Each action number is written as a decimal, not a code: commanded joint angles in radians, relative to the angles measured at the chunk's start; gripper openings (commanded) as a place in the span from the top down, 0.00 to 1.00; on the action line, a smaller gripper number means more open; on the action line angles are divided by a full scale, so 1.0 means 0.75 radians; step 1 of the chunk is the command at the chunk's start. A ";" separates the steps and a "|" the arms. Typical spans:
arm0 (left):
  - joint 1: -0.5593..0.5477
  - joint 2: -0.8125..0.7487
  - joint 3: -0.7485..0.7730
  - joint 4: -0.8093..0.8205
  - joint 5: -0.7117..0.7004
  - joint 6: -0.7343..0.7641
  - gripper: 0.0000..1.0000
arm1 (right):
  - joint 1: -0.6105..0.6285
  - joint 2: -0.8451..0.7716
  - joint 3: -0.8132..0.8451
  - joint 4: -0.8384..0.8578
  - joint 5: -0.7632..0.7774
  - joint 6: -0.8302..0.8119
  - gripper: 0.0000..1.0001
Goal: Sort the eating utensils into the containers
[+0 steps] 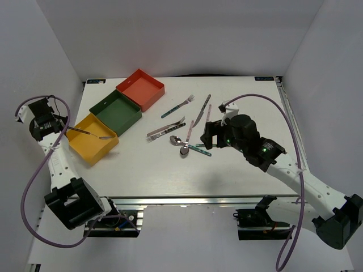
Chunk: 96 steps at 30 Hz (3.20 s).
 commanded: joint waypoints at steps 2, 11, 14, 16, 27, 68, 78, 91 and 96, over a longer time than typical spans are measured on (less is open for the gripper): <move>0.078 0.018 0.108 -0.014 -0.031 0.014 1.00 | -0.036 -0.006 -0.008 -0.013 -0.071 -0.063 0.11; 0.086 0.245 0.155 0.099 0.076 -0.048 1.00 | -0.042 0.037 -0.002 0.038 -0.169 -0.080 0.11; 0.084 0.271 0.114 0.138 0.122 -0.046 1.00 | -0.042 0.047 -0.008 0.057 -0.167 -0.071 0.11; 0.078 0.276 0.077 0.154 0.134 -0.029 1.00 | -0.042 0.070 -0.008 0.067 -0.177 -0.067 0.11; 0.061 0.263 0.028 0.146 0.124 0.053 0.11 | -0.049 0.258 0.035 0.069 -0.185 -0.110 0.11; -0.659 -0.585 -0.598 0.259 0.216 0.460 0.02 | -0.061 1.181 0.380 -0.017 -0.294 -0.675 0.91; -0.848 -0.543 -0.669 0.543 0.601 0.088 0.02 | -0.053 0.847 0.439 -0.045 -0.385 -0.364 1.00; -1.395 -0.307 -0.659 0.927 0.298 -0.091 0.08 | 0.086 0.579 0.378 0.214 -0.768 0.045 1.00; -1.405 -0.271 -0.655 0.938 0.283 -0.097 0.58 | 0.117 0.561 0.394 0.208 -0.772 0.051 1.00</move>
